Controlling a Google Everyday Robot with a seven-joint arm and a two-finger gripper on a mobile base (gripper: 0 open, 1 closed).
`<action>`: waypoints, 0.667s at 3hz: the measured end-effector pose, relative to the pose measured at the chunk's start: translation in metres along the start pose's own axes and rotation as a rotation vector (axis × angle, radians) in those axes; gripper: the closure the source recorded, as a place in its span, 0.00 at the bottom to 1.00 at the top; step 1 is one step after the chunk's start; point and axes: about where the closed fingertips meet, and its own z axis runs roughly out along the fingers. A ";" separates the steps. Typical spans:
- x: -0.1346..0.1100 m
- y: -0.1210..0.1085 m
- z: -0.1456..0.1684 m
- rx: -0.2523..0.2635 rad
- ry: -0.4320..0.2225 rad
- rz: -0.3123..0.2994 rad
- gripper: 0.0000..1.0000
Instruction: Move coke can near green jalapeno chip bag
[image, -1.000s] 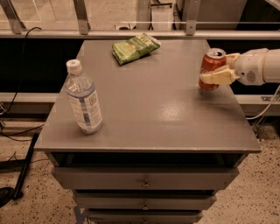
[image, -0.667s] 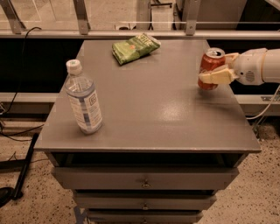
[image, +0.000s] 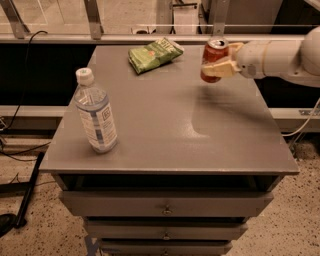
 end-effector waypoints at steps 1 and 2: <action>-0.022 -0.007 0.047 -0.022 -0.037 -0.039 1.00; -0.033 -0.012 0.091 -0.043 -0.054 -0.048 1.00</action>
Offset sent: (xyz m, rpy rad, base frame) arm 0.1028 0.1059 0.0041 0.0188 -0.0598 0.0922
